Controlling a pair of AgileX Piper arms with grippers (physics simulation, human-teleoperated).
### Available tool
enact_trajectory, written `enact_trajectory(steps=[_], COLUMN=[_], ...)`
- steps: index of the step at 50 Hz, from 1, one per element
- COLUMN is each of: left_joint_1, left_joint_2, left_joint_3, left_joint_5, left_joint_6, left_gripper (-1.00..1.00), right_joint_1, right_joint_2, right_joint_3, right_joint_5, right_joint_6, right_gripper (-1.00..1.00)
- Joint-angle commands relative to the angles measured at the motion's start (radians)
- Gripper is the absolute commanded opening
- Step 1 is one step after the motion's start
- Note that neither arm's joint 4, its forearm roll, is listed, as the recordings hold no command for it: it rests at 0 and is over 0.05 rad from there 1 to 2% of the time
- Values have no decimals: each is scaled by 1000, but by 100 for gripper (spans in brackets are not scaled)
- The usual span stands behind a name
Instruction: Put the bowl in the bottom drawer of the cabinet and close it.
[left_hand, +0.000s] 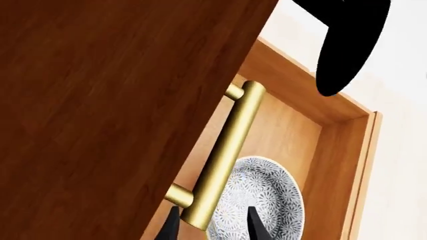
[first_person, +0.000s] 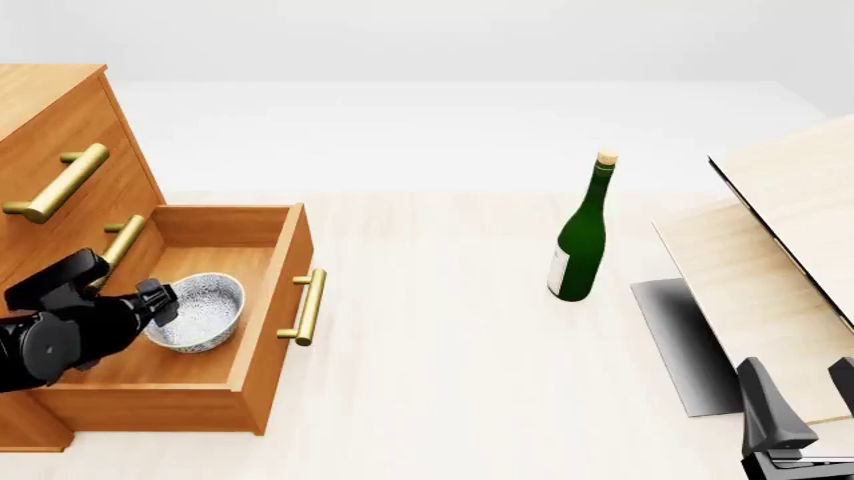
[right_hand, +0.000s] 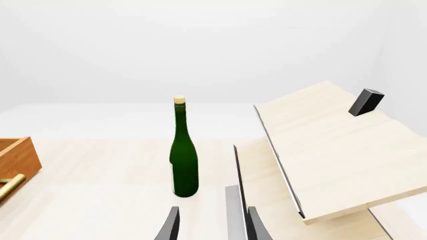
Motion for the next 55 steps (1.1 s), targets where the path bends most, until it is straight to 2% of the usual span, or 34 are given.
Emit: enact_trajectory(steps=[1,5,7,21,26,27,28,36,45,55], left_joint_1=[-17,-36,-67,-206,-246,-277,-263,-307,-391,-484], left_joint_2=[-108,-163,-200,-372,-386,-391,-377,-405,-417,-427], left_joint_3=[30,17,17,-30,-35,-27,-31,-30,-3,-16], left_joint_5=[63,102,127,273,284,278,280,301,291,313], left_joint_6=[20,42,23,3,-5,-18,3,9,6,36], left_gripper=[100,100,100,100,100,100,100,100,100,100], right_joint_1=[0,0,0,0,0,0,0,0,0,0], right_joint_2=[0,0,0,0,0,0,0,0,0,0], right_joint_3=[0,0,0,0,0,0,0,0,0,0], right_joint_5=[0,0,0,0,0,0,0,0,0,0], right_joint_6=[0,0,0,0,-1,0,0,0,0,0], right_gripper=[100,100,100,100,100,100,100,100,100,100])
